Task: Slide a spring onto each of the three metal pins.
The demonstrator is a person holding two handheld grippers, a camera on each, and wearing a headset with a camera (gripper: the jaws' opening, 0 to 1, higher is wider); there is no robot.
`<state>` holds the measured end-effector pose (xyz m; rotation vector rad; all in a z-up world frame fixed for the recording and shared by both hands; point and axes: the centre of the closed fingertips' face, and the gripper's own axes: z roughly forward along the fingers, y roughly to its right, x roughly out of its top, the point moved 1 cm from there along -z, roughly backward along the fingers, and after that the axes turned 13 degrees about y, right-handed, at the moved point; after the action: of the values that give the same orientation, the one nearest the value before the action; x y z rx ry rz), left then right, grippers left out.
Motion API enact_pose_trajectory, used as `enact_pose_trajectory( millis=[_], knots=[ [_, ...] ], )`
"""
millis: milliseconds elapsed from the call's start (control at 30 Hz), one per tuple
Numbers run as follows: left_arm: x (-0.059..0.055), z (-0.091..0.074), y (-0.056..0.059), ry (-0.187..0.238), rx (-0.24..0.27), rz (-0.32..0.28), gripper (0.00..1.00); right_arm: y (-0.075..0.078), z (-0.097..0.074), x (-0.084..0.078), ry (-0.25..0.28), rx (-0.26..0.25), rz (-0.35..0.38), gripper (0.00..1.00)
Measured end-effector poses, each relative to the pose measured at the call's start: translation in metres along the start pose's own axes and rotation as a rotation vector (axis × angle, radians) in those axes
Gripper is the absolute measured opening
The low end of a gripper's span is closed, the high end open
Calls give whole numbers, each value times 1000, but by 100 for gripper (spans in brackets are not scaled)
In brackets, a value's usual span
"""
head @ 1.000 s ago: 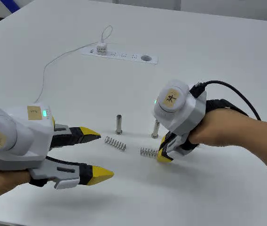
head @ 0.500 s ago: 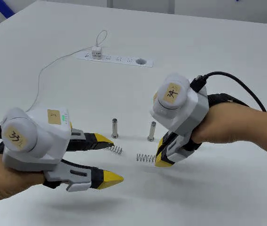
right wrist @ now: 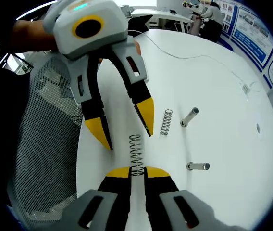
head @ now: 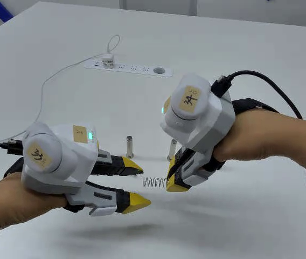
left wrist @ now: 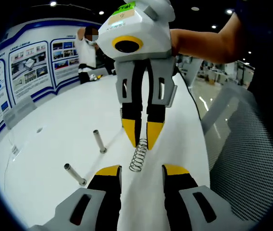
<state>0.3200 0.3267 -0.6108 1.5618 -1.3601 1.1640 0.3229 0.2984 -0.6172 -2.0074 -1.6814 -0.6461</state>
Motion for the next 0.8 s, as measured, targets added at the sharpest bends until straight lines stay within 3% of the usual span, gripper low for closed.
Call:
enact_pose_trajectory(
  millis=[200, 567, 800],
  knots=[
    [1, 4, 1, 1, -6, 13, 30, -4, 0, 6, 6, 8, -27, 11],
    [0, 6, 2, -5, -21, 55, 13, -8, 1, 5, -10, 19, -65, 11],
    [0, 6, 4, -8, -31, 70, 12, -8, 1, 5, -15, 19, -83, 11]
  ],
)
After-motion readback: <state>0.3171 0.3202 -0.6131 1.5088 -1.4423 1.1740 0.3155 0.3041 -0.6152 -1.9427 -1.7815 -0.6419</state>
